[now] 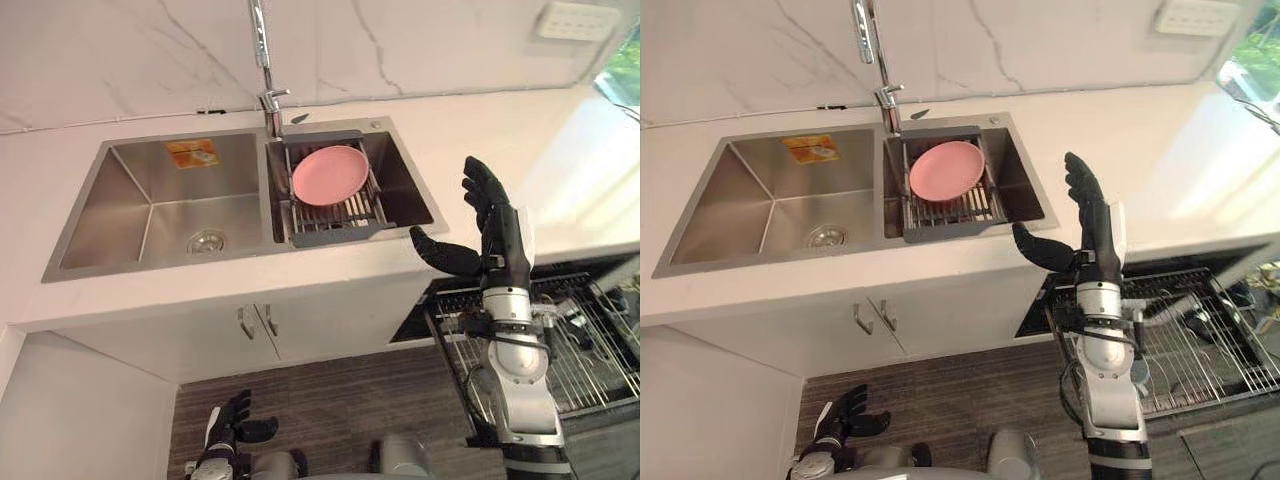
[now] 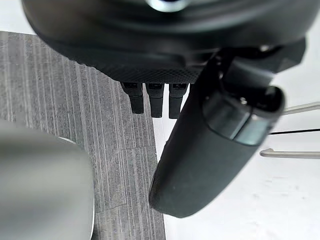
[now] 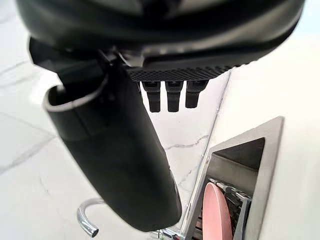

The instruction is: Walk over to the sink, pick up the cup, carry it to the dishwasher, place the cup inside the dishwasher, then close the dishwasher door

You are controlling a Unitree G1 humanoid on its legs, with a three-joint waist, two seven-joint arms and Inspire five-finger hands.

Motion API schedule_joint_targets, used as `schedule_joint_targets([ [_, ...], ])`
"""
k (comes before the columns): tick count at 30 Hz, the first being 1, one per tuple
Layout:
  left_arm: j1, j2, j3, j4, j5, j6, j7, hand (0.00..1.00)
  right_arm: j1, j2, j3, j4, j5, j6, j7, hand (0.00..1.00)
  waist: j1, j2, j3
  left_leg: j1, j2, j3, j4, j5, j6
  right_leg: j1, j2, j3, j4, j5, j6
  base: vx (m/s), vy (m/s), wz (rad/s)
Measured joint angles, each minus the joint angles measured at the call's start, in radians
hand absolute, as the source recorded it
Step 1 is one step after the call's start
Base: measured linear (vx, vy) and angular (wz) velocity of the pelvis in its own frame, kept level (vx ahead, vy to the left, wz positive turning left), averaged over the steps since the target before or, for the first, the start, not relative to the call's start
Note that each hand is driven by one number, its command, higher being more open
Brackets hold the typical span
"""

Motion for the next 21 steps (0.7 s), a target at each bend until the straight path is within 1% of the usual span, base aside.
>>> schedule_joint_targets([
  [1,-0.004,-0.009,0.001,0.013,-0.001,0.004,0.000,0.90,0.002,-0.012,-0.001,0.011,0.000,0.001,0.000,0.90,0.000,0.015,-0.006,-0.003,0.012,-0.014,0.011,-0.006,-0.010,0.008,0.008,-0.015,-0.002,0.000,-0.003,0.33,-0.172,0.64],
  [2,0.004,-0.021,-0.001,0.014,0.001,0.003,-0.001,0.90,0.006,-0.024,0.001,0.022,-0.003,0.005,0.007,0.90,0.004,0.042,-0.022,-0.006,0.040,-0.025,0.014,-0.015,-0.027,0.029,0.028,-0.041,-0.027,0.001,-0.011,0.32,-0.154,0.37],
  [3,0.010,-0.029,-0.003,0.015,0.002,0.002,-0.001,0.90,0.016,-0.024,0.000,0.023,-0.007,0.006,0.009,0.90,0.004,0.056,-0.030,-0.004,0.057,-0.024,0.015,-0.017,-0.031,0.051,0.040,-0.062,-0.048,-0.004,-0.018,0.34,-0.175,0.43],
  [4,0.010,-0.031,-0.003,0.016,0.002,0.003,-0.002,0.90,0.029,-0.021,-0.004,0.022,-0.008,0.007,0.009,0.90,0.001,0.060,-0.031,-0.005,0.069,-0.023,0.036,-0.017,-0.032,0.079,0.048,-0.083,-0.067,-0.007,-0.024,0.25,-0.138,0.42],
  [6,0.009,-0.032,-0.003,0.016,0.003,0.003,-0.003,0.90,0.051,-0.018,-0.015,0.022,-0.009,0.008,0.009,0.90,0.001,0.059,-0.029,-0.018,0.077,-0.018,0.108,-0.018,-0.034,0.127,0.053,-0.106,-0.099,-0.009,-0.027,0.18,-0.097,0.41],
  [7,0.009,-0.040,0.001,0.009,0.004,0.003,-0.003,0.90,0.067,-0.019,-0.026,0.020,-0.009,0.010,0.008,0.90,0.004,0.064,-0.026,-0.047,0.093,0.016,0.241,-0.015,-0.045,0.196,0.059,-0.120,-0.143,-0.009,-0.027,0.17,-0.054,0.35],
  [8,0.009,-0.041,0.001,0.005,0.012,0.002,-0.003,0.90,0.068,-0.017,-0.029,0.014,-0.010,0.010,0.006,0.90,0.012,0.059,-0.018,-0.077,0.103,0.043,0.325,-0.017,-0.056,0.233,0.057,-0.119,-0.167,-0.011,-0.031,0.17,-0.021,0.18],
  [9,0.008,-0.042,0.001,0.003,0.017,0.001,-0.004,0.90,0.068,-0.014,-0.031,0.012,-0.012,0.009,0.004,0.90,0.018,0.060,-0.018,-0.088,0.109,0.054,0.349,-0.031,-0.050,0.246,0.055,-0.115,-0.178,-0.011,-0.031,0.12,0.056,-0.09],
  [10,0.004,-0.043,0.000,0.000,0.025,-0.003,-0.005,0.90,0.067,-0.002,-0.036,0.009,-0.020,0.009,-0.005,0.90,0.026,0.061,-0.017,-0.112,0.115,0.063,0.299,-0.060,-0.044,0.258,0.044,-0.103,-0.183,-0.012,-0.030,0.11,0.071,-0.15],
  [11,0.005,-0.043,0.000,-0.002,0.029,-0.003,-0.005,0.90,0.068,-0.001,-0.036,0.009,-0.020,0.009,-0.006,0.90,0.026,0.063,-0.016,-0.115,0.116,0.063,0.233,-0.045,-0.049,0.258,0.042,-0.101,-0.182,-0.012,-0.029,0.11,0.120,-0.16],
  [12,0.008,-0.043,0.000,-0.003,0.031,-0.004,-0.005,0.90,0.069,-0.007,-0.040,0.009,-0.029,0.009,-0.007,0.90,0.026,0.091,-0.016,-0.115,0.126,0.044,0.098,0.051,-0.058,0.260,0.056,-0.092,-0.184,-0.017,-0.012,0.07,0.109,-0.10],
  [13,0.004,-0.041,0.004,-0.003,0.028,-0.002,-0.006,0.90,0.070,0.000,-0.041,0.012,-0.040,0.011,-0.008,0.90,0.031,0.081,-0.013,-0.104,0.114,0.044,0.086,0.054,-0.055,0.262,0.049,-0.080,-0.191,-0.025,0.001,0.08,0.129,-0.01],
  [14,0.002,-0.031,0.000,-0.004,0.030,-0.003,-0.002,0.90,0.074,0.003,-0.041,0.012,-0.053,0.012,-0.006,0.90,0.023,0.064,-0.008,-0.091,0.087,0.046,0.044,0.073,-0.046,0.265,0.030,-0.064,-0.215,-0.022,0.007,0.06,0.118,0.08],
  [17,0.001,-0.028,0.002,-0.005,0.030,-0.003,-0.002,0.90,0.090,0.002,-0.046,0.012,-0.082,0.012,-0.001,0.90,0.025,0.061,-0.009,-0.070,0.055,0.062,-0.013,0.096,-0.025,0.277,0.002,-0.053,-0.262,-0.001,0.033,0.04,0.109,-0.01],
  [21,0.001,-0.017,0.009,0.007,0.041,-0.004,-0.003,0.90,0.095,-0.018,-0.045,0.021,-0.121,0.012,0.019,0.90,0.019,0.059,-0.010,-0.029,0.041,0.086,-0.080,0.114,-0.020,0.286,-0.009,-0.028,-0.294,0.017,0.047,0.03,0.045,-0.18],
])
